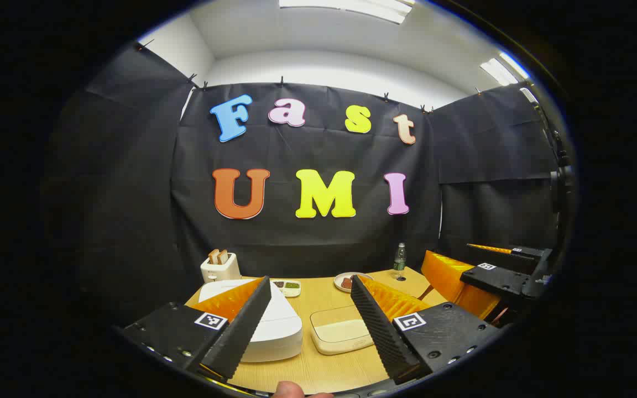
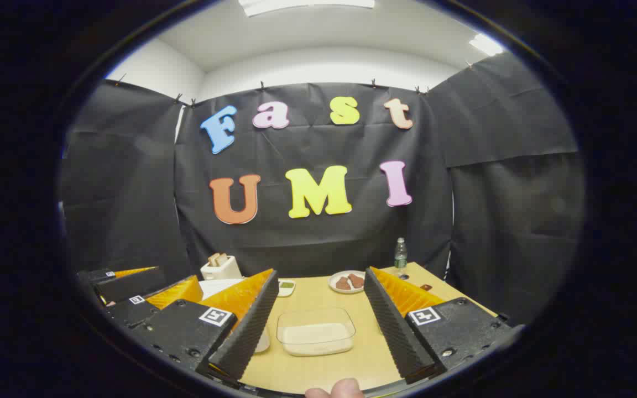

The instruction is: Close the left gripper, press the button to open the rice cooker; take a wooden spoon from the chopstick holder with the right hand, scoop a spoonful of rice and pour it into the rice cooker, then put the wooden spoon back into the chopstick holder.

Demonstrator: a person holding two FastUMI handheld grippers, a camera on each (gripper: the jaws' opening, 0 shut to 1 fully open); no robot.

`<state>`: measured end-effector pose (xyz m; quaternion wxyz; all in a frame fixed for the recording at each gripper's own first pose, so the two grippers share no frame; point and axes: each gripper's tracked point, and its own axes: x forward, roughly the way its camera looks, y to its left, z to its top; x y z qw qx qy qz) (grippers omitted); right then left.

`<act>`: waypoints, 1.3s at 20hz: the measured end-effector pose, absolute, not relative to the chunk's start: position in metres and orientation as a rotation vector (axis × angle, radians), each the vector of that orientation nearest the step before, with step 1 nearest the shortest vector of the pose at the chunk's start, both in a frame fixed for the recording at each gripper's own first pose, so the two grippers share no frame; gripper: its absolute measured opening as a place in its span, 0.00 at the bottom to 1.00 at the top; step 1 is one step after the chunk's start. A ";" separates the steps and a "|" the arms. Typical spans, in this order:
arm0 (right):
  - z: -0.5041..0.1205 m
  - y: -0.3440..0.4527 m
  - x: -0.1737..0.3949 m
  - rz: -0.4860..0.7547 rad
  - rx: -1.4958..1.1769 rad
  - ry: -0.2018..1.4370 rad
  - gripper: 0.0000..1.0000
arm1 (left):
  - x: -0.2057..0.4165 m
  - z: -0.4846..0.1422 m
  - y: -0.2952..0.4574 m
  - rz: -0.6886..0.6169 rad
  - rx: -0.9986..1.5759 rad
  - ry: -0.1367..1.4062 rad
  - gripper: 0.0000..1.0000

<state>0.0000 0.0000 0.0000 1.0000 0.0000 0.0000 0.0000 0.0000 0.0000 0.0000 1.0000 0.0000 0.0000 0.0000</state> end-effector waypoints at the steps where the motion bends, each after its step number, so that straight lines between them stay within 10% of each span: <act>1: -0.001 -0.003 0.000 -0.003 0.001 -0.002 0.99 | -0.001 -0.001 0.000 0.003 0.001 -0.002 0.94; 26: 0.023 -0.036 -0.011 -0.030 -0.020 -0.092 0.99 | -0.019 0.010 0.037 0.151 -0.025 -0.009 0.94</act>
